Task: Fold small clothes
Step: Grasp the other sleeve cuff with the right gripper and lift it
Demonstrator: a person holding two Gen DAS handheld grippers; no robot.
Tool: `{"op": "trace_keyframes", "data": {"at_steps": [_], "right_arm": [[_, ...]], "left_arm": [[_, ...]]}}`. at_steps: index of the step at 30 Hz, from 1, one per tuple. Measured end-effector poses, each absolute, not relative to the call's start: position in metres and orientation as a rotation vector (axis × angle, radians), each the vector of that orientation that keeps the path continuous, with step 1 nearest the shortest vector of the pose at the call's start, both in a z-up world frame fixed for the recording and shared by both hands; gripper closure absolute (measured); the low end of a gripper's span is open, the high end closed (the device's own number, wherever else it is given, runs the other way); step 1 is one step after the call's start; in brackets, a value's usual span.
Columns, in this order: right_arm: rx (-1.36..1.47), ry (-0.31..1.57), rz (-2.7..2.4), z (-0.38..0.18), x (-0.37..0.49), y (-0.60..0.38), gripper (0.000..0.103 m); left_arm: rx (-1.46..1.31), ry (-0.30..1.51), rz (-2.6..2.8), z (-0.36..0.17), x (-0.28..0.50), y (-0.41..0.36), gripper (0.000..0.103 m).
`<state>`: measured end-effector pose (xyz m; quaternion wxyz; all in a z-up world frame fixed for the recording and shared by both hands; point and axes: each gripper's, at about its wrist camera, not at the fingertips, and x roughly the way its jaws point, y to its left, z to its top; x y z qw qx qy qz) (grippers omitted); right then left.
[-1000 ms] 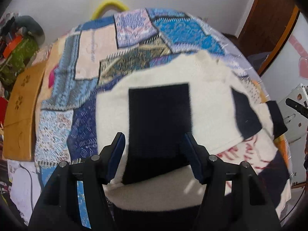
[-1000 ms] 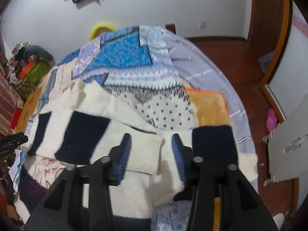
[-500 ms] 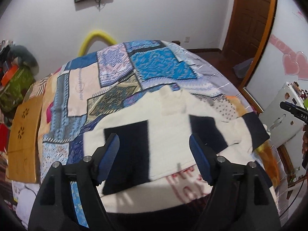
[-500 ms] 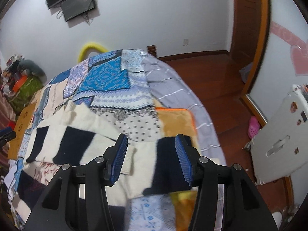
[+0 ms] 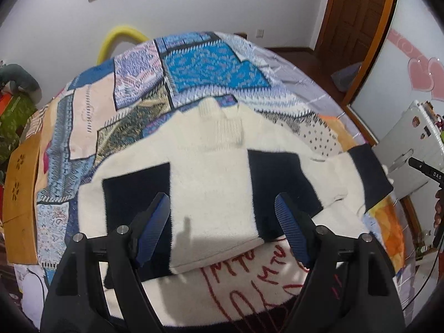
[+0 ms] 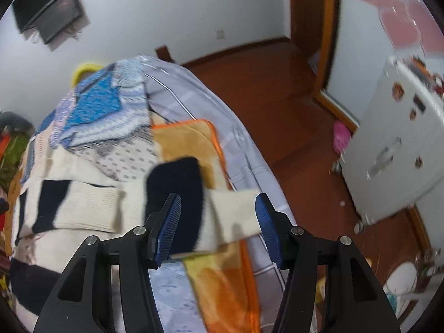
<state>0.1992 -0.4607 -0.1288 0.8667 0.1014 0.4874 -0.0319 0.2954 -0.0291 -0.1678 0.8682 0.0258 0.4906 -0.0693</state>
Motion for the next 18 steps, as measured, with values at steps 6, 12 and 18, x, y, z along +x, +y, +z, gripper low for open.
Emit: {"op": "trace_keyframes", "data": {"at_steps": [6, 12, 18], "right_arm": [[0.282, 1.117, -0.114, -0.175, 0.204, -0.482, 0.051], [0.387, 1.182, -0.117, -0.215, 0.206, -0.492, 0.051], [0.474, 1.173, -0.09, -0.226, 0.205, -0.496, 0.061]], "left_arm": [[0.064, 1.087, -0.135, -0.194, 0.306, -0.03, 0.025], [0.053, 1.142, -0.13, -0.218, 0.315, -0.033, 0.025], [0.099, 1.142, -0.122, -0.228, 0.316, -0.042, 0.025]]}}
